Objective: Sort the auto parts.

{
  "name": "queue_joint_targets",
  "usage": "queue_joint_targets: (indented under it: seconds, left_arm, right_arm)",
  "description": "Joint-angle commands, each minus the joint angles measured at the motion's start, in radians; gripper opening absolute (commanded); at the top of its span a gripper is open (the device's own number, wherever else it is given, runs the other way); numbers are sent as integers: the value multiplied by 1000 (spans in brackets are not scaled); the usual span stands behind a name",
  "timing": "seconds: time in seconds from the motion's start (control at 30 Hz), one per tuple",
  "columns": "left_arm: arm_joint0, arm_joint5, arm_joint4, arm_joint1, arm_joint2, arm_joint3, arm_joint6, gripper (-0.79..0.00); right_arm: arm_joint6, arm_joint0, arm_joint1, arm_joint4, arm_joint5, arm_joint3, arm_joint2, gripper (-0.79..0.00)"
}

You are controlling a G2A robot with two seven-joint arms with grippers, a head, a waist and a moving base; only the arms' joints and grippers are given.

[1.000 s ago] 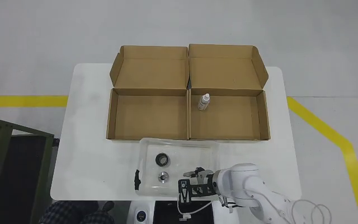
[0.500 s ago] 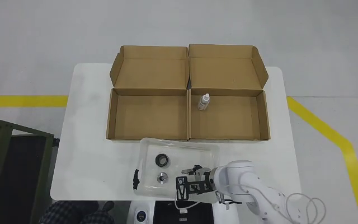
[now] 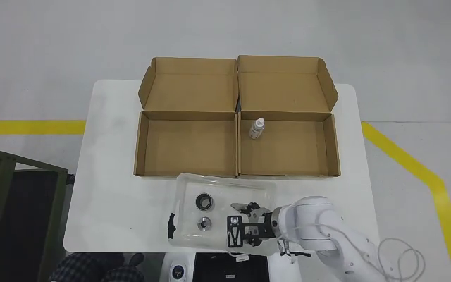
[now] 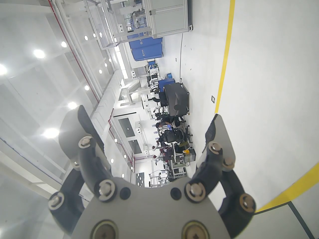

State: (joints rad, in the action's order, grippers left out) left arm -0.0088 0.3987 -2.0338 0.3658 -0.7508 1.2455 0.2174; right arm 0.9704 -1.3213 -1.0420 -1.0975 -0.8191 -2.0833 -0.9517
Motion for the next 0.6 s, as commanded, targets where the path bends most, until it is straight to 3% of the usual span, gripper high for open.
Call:
queue_joint_targets:
  seconds: [0.0,0.57]
  left_arm:
    - [0,0,0,0,0,0,0,0]
    - [0,0,0,0,0,0,0,0]
  right_arm:
    - [-6,-1,2,23,22,-1,-12,0]
    - [-19,-4,6,71,59,1,-23,0]
